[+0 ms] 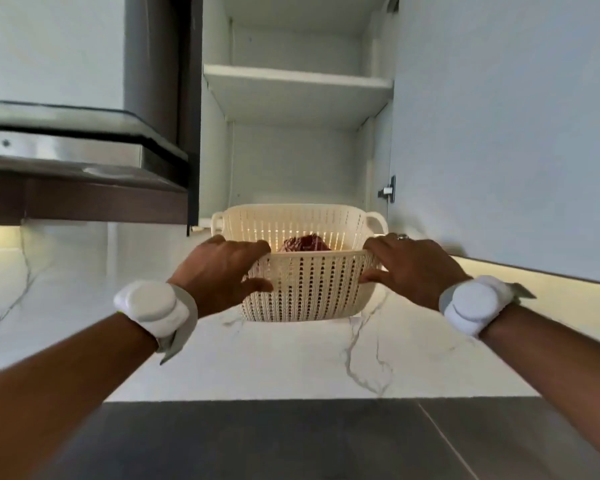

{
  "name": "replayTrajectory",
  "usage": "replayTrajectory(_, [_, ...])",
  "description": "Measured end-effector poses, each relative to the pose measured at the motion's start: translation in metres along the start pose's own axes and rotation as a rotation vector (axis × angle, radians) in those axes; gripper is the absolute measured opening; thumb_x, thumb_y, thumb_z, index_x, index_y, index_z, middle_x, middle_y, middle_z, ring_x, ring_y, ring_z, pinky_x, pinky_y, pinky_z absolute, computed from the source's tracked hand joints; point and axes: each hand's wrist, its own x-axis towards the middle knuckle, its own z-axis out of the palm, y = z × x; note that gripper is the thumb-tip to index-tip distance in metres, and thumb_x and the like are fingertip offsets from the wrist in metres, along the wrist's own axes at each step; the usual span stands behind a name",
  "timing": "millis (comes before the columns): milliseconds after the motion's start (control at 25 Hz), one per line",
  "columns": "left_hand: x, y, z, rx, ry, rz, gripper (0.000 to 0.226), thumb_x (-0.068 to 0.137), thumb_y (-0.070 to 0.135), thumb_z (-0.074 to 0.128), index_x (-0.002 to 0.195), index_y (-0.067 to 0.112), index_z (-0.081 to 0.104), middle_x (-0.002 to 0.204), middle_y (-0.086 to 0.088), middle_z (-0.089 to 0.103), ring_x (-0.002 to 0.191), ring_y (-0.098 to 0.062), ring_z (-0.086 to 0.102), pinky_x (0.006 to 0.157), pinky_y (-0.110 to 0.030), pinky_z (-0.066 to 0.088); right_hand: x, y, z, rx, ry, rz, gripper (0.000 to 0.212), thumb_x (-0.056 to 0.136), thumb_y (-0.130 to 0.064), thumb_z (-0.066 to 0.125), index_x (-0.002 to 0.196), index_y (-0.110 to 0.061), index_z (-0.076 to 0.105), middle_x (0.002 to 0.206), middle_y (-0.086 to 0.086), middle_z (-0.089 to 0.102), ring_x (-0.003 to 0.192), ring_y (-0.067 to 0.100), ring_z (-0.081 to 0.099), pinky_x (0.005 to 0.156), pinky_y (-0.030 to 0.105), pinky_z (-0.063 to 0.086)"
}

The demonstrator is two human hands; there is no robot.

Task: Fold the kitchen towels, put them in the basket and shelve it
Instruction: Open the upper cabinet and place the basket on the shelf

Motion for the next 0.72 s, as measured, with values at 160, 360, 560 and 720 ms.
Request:
replayTrajectory(160, [0.035,-0.019,-0.038,0.117,0.103,0.001,0.048,0.086,0.050,0.063,0.123,0.022,0.053,0.124,0.000,0.066,0.104,-0.030,0.065,0.097,-0.042,0.046,0.033,0.012,-0.035,-0.074,0.129,0.011,0.047,0.093,-0.056,0.044,0.122,-0.018,0.047,0.117,0.003,0.060,0.107,0.025,0.058,0.074,0.038,0.046])
replayTrajectory(360, [0.057,-0.036,-0.041,0.226,0.113,-0.048,0.050,0.087,0.054,0.059,0.125,0.024,0.049,0.129,0.003,0.063,0.112,-0.026,0.062,0.100,-0.038,0.042,0.063,0.008,-0.025,-0.095,0.184,0.054,0.046,0.093,-0.053,0.047,0.120,-0.016,0.048,0.115,0.003,0.062,0.105,0.028,0.059,0.073,0.038,0.046])
replayTrajectory(560, [0.071,-0.044,-0.024,0.282,0.119,-0.060,0.050,0.088,0.056,0.056,0.125,0.024,0.048,0.128,0.005,0.063,0.114,-0.025,0.062,0.099,-0.036,0.043,0.080,0.009,-0.007,-0.107,0.204,0.062,0.045,0.093,-0.052,0.049,0.115,-0.013,0.049,0.108,0.004,0.063,0.098,0.029,0.061,0.073,0.039,0.050])
replayTrajectory(720, [0.084,-0.051,-0.015,0.314,0.121,-0.085,0.051,0.086,0.056,0.058,0.124,0.023,0.048,0.127,0.004,0.064,0.111,-0.026,0.064,0.096,-0.039,0.047,0.095,0.014,0.000,-0.120,0.240,0.043,0.043,0.090,-0.049,0.056,0.110,-0.011,0.052,0.100,0.007,0.065,0.093,0.032,0.062,0.069,0.039,0.047])
